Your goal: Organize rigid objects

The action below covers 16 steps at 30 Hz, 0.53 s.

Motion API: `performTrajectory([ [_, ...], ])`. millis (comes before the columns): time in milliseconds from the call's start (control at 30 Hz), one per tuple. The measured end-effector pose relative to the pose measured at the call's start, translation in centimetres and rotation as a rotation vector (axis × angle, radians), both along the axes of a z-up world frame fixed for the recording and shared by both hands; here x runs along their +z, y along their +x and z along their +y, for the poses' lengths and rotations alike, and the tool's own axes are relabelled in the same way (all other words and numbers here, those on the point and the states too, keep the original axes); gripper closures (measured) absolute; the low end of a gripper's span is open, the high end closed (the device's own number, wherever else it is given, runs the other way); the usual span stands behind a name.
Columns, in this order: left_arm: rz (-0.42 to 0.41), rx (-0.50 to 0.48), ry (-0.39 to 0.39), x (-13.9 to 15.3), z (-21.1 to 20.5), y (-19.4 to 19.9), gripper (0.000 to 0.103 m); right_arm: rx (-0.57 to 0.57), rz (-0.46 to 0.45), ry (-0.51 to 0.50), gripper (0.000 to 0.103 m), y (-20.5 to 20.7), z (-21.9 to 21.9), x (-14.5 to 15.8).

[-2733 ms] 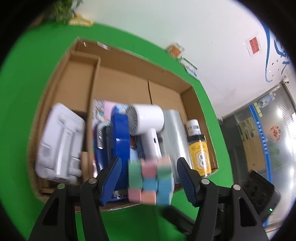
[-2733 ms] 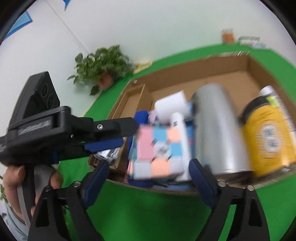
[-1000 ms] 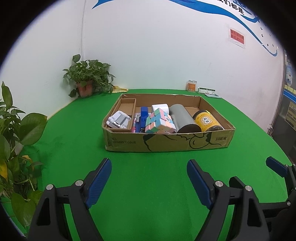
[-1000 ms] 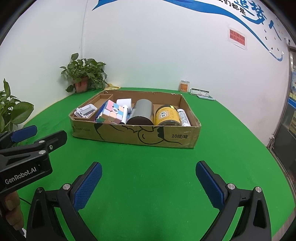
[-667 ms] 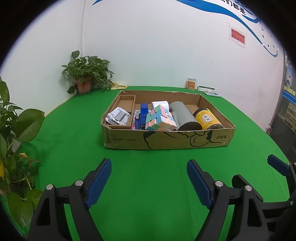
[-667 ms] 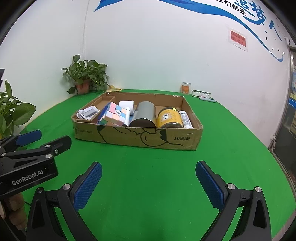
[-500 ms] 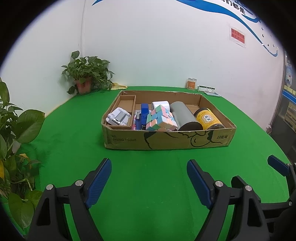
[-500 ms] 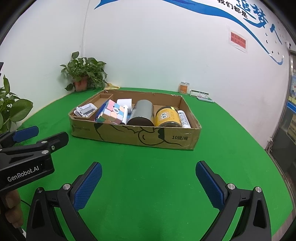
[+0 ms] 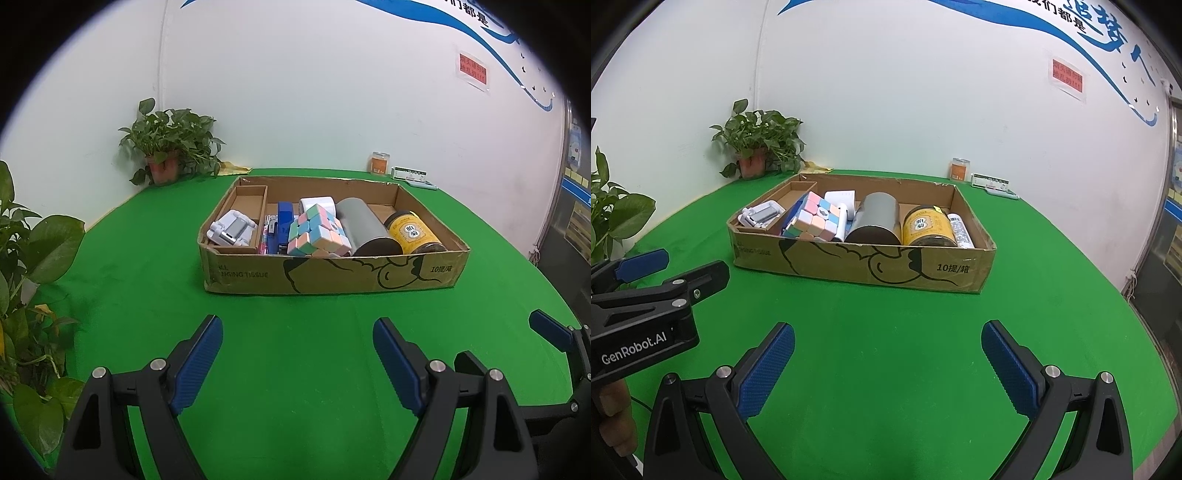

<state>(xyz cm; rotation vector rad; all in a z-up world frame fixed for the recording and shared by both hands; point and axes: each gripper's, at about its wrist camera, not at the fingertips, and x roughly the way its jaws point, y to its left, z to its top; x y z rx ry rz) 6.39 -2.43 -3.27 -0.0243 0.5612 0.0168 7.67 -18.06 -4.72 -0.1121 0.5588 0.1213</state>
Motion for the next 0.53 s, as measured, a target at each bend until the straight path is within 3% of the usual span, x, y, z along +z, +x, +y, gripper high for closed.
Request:
performTrajectory([
  [533,-0.011,-0.012,0.009,-0.03,0.01,0.47,0.019,-0.009,0.008,-0.002,0.001,0.62,0.57,-0.44],
])
